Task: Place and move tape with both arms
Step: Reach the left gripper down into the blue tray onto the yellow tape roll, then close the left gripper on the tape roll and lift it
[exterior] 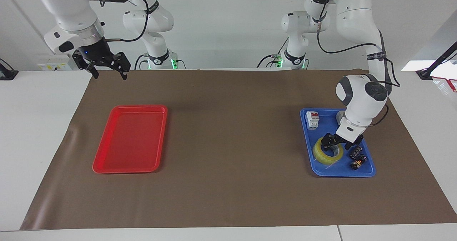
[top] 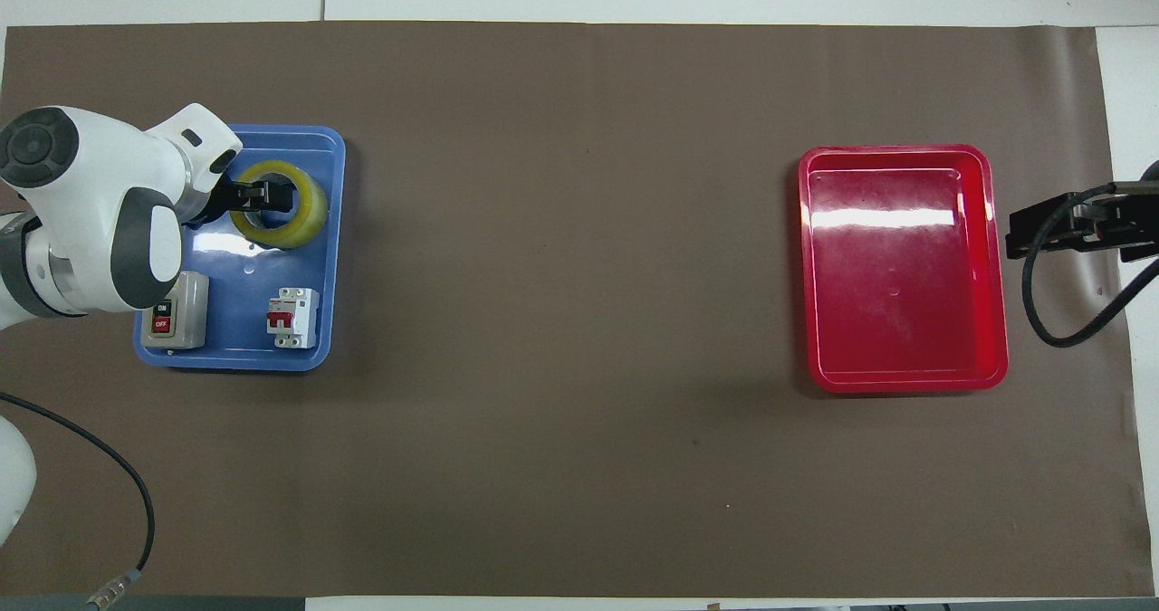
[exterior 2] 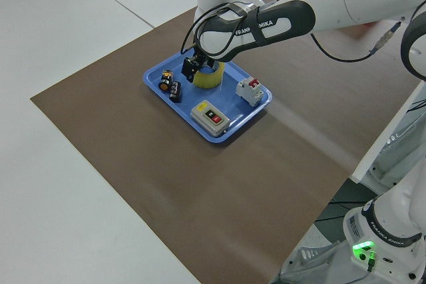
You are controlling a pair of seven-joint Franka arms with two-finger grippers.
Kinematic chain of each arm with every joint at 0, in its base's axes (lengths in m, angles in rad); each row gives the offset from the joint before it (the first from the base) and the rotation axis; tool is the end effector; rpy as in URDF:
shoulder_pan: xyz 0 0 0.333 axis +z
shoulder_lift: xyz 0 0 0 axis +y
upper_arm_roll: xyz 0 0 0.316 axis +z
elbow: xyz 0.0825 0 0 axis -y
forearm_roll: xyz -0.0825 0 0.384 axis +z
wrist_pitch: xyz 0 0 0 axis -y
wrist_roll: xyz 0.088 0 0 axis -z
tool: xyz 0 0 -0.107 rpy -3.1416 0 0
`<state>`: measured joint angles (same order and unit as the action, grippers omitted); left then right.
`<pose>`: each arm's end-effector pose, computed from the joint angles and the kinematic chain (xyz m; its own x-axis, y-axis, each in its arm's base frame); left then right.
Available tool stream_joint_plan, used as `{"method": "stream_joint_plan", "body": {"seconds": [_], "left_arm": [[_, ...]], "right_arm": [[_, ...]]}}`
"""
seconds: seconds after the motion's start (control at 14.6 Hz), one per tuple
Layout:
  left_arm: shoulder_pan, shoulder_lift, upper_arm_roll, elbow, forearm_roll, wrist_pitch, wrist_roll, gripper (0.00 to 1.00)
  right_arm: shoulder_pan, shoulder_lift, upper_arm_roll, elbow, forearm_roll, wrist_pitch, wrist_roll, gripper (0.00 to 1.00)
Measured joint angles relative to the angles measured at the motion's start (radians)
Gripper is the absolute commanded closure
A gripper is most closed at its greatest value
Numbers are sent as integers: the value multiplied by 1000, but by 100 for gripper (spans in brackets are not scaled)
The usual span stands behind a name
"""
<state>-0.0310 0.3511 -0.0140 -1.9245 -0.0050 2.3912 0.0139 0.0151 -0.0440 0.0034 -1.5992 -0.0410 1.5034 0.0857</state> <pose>0.6312 -0.0280 0.3193 0.9919 -0.0535 0.1155 -0.0547 -0.9985 0.0070 0.5335 0.0053 0.6295 0.9964 -0.0699 -0.0480 -0.0677 -0.9967 0.0454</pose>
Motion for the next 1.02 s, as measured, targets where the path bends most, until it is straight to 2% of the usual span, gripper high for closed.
{"method": "stream_joint_plan", "body": {"seconds": [0.2,0.27,0.34,0.55,0.82,1.02], "left_arm": [[1,0,2,-22,0,1,0,1],[4,0,2,-24,0,5,0,8],[9,0,2,-24,0,11,-1,23],[21,-1,3,-24,0,26,-2,100],[25,-8,2,-24,0,36,-7,100],[25,-40,2,-22,0,21,-10,100]], "right_arm": [[0,0,0,0,0,0,0,0],[0,0,0,0,0,0,0,0],[0,0,0,0,0,0,0,0],[0,0,0,0,0,0,0,0],[0,0,0,0,0,0,0,0],[0,0,0,0,0,0,0,0]]}}
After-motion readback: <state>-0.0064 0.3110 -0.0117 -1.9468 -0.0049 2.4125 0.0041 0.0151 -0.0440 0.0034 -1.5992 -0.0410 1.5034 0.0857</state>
